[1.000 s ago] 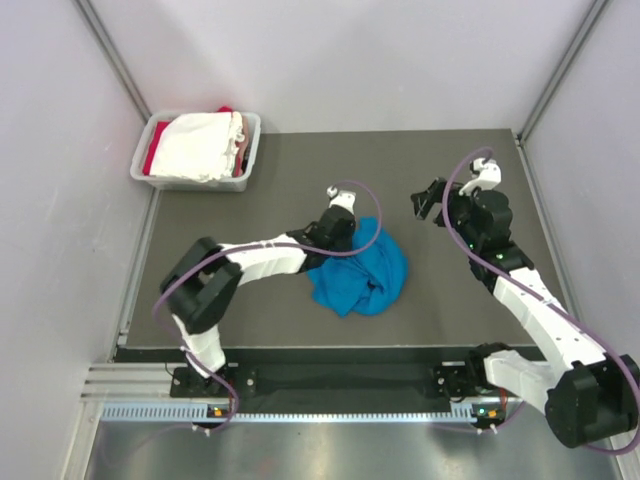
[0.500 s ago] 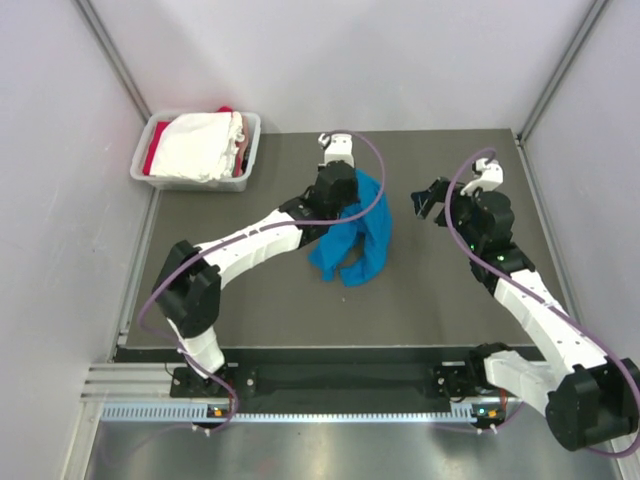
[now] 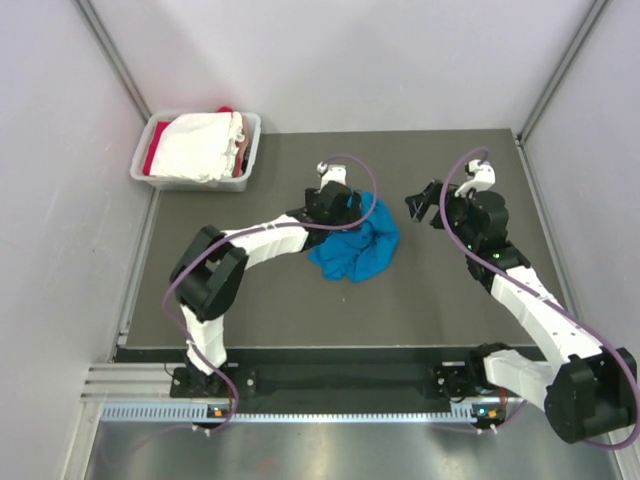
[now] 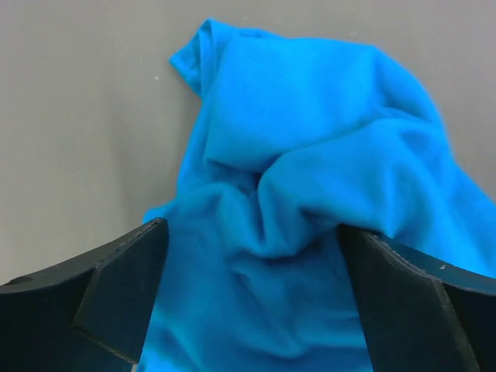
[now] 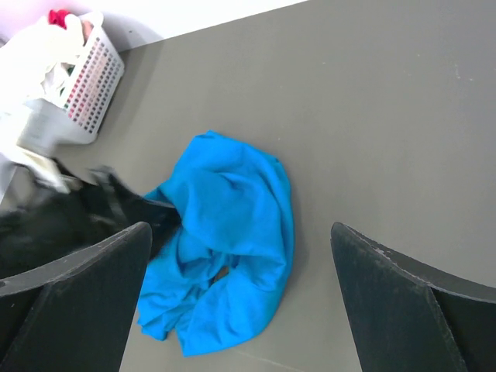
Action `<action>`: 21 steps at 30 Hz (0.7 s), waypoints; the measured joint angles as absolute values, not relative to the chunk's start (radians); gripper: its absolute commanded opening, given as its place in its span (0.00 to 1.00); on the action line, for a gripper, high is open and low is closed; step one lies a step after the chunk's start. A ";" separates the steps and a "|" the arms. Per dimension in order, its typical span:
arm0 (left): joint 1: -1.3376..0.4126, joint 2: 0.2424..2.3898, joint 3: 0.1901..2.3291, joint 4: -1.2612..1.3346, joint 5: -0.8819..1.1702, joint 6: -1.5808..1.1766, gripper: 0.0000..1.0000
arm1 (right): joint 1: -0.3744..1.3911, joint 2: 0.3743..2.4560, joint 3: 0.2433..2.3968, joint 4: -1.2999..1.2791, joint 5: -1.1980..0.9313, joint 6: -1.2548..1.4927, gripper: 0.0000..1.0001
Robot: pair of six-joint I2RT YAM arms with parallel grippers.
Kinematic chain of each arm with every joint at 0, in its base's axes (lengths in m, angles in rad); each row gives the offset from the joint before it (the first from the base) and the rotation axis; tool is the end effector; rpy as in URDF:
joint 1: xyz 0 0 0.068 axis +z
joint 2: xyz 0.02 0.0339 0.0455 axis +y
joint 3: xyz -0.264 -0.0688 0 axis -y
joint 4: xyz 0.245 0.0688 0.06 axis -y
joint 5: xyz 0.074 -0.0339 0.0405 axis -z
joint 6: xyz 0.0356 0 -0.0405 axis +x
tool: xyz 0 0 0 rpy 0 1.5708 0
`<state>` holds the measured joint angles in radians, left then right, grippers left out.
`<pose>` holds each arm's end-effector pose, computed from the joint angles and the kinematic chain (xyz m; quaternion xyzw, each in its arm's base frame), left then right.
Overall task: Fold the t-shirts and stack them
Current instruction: Move the tshirt to the center of the board, then flatten the tshirt out
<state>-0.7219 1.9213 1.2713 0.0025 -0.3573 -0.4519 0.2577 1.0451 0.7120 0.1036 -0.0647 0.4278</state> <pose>0.3292 -0.2732 0.1962 0.0402 0.8837 -0.1103 0.4531 0.2366 0.0647 0.2935 0.0465 0.7819 0.2326 0.5765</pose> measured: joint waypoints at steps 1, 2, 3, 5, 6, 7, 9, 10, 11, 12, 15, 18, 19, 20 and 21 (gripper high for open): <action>-0.721 1.900 1.277 -0.023 -0.350 -0.453 0.98 | 0.259 1.045 0.712 0.103 -0.068 0.427 1.00; -0.718 1.866 1.279 -0.062 -0.337 -0.459 0.98 | 0.262 1.045 0.712 0.103 -0.073 0.422 1.00; -0.714 1.821 1.279 -0.103 -0.326 -0.467 0.95 | 0.267 1.045 0.712 0.103 -0.077 0.420 1.00; -0.706 1.706 1.268 -0.153 -0.303 -0.485 0.93 | 0.287 1.050 0.712 0.107 -0.084 0.420 0.99; -0.700 1.636 1.248 -0.162 -0.295 -0.498 0.92 | 0.300 1.057 0.712 0.110 -0.089 0.420 1.00; -0.691 1.562 1.225 -0.171 -0.284 -0.509 0.92 | 0.314 1.067 0.712 0.112 -0.093 0.421 1.00; -0.671 1.438 1.176 -0.176 -0.265 -0.545 0.91 | 0.342 1.092 0.712 0.126 -0.099 0.423 1.00; -0.662 1.390 1.148 -0.175 -0.253 -0.562 0.90 | 0.356 1.108 0.712 0.131 -0.100 0.425 1.00; -0.653 1.356 1.116 -0.169 -0.244 -0.584 0.90 | 0.368 1.124 0.712 0.134 -0.100 0.429 1.00; -0.646 1.336 1.083 -0.163 -0.233 -0.605 0.89 | 0.382 1.143 0.715 0.133 -0.099 0.432 1.00; -0.636 1.340 0.984 -0.164 -0.188 -0.659 0.89 | 0.445 1.214 0.746 0.118 -0.076 0.440 1.00; -0.617 1.351 0.912 -0.194 -0.142 -0.706 0.89 | 0.550 1.302 0.814 0.090 -0.023 0.439 1.00; -0.606 1.350 0.894 -0.201 -0.134 -0.720 0.89 | 0.587 1.339 0.849 0.072 0.006 0.438 1.00; -0.598 1.349 0.884 -0.204 -0.126 -0.735 0.89 | 0.615 1.379 0.883 0.063 0.032 0.439 1.00; -0.590 1.345 0.871 -0.204 -0.121 -0.751 0.89 | 0.635 1.422 0.915 0.057 0.056 0.443 1.00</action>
<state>-0.5896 1.3445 0.8707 -0.2035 -0.1207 -0.7506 0.6346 1.4223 0.9146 0.0566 0.0555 0.4427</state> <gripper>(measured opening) 0.889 0.996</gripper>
